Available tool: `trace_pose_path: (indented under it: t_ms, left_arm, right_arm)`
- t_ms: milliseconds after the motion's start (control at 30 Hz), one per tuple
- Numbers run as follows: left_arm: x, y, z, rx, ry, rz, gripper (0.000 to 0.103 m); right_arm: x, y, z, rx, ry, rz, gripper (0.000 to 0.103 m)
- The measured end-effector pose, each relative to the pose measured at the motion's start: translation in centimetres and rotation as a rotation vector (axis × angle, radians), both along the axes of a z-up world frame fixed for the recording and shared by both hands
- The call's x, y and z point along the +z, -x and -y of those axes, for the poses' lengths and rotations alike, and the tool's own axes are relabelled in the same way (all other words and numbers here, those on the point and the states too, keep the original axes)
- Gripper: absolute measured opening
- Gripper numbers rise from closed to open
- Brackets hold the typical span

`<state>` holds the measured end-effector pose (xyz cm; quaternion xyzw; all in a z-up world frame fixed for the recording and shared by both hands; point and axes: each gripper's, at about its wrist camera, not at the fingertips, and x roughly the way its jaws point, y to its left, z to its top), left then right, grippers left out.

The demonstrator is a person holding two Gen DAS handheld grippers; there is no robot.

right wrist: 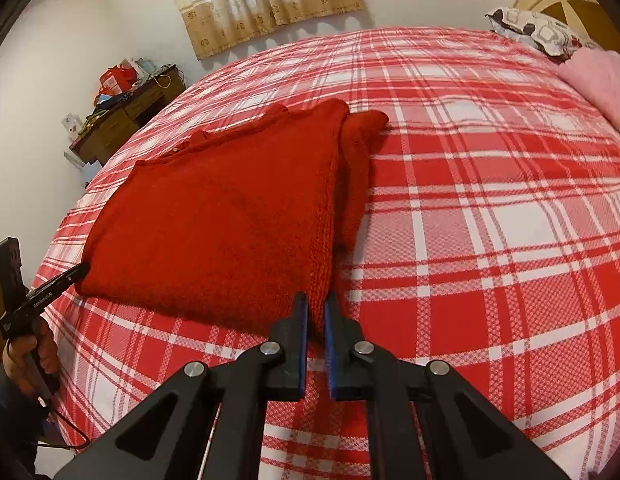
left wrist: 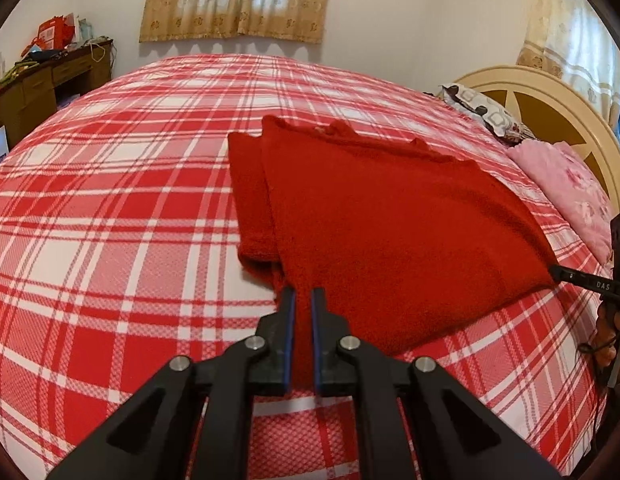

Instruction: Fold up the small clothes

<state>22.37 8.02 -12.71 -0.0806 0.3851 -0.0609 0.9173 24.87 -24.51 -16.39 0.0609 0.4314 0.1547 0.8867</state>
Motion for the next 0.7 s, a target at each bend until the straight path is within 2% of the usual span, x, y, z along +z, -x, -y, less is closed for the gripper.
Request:
trace_pose_path:
  t_ms: [33,100,133,200,233,300,333,367,433,500,600,700]
  left_arm:
    - [0.0,0.1,0.0,0.003,-0.001,0.000,0.008]
    - [0.0,0.2,0.0,0.008,-0.002,0.001,0.009]
    - [0.0,0.3,-0.1,0.008,-0.001,0.000,0.010]
    - [0.3,0.7,-0.1,0.021,-0.008,0.011,0.015]
    - [0.5,0.9,-0.2,0.030,-0.011,0.016,0.021]
    - [1.0,1.3,-0.3,0.042,-0.013,0.034,0.040]
    - [1.2,1.4,-0.4,0.052,-0.019,0.048,0.056]
    - [1.4,1.6,-0.4,0.076,-0.035,0.064,0.066]
    - [1.3,1.1,-0.5,0.093,-0.048,0.062,0.068]
    - [0.7,0.4,-0.4,0.108,-0.065,0.035,0.068]
    - [-1.0,-0.5,-0.3,0.124,-0.101,-0.049,0.069]
    - [-1.0,-0.4,-0.2,0.121,-0.132,-0.049,0.072]
  right_arm:
    - [0.3,0.1,0.0,-0.008,0.005,0.009,0.009]
    - [1.2,0.3,0.0,-0.043,0.035,0.032,0.020]
    - [1.7,0.4,0.0,-0.058,0.046,0.049,0.038]
    - [3.2,0.9,-0.3,-0.072,0.041,0.108,0.049]
    - [3.8,1.0,-0.7,-0.064,0.032,0.126,0.049]
    - [4.7,1.1,-1.9,-0.024,0.021,0.150,0.049]
    - [4.9,1.0,-2.9,0.004,0.027,0.155,0.049]
    - [4.9,0.8,-3.7,0.021,0.030,0.160,0.049]
    - [4.4,0.1,-5.4,0.074,0.019,0.155,0.049]
    - [3.3,-0.9,-6.1,0.085,0.011,0.113,0.049]
    - [0.0,-2.2,-6.8,0.075,0.026,-0.023,0.049]
    - [-0.5,-1.0,-7.4,0.091,0.074,0.016,0.049]
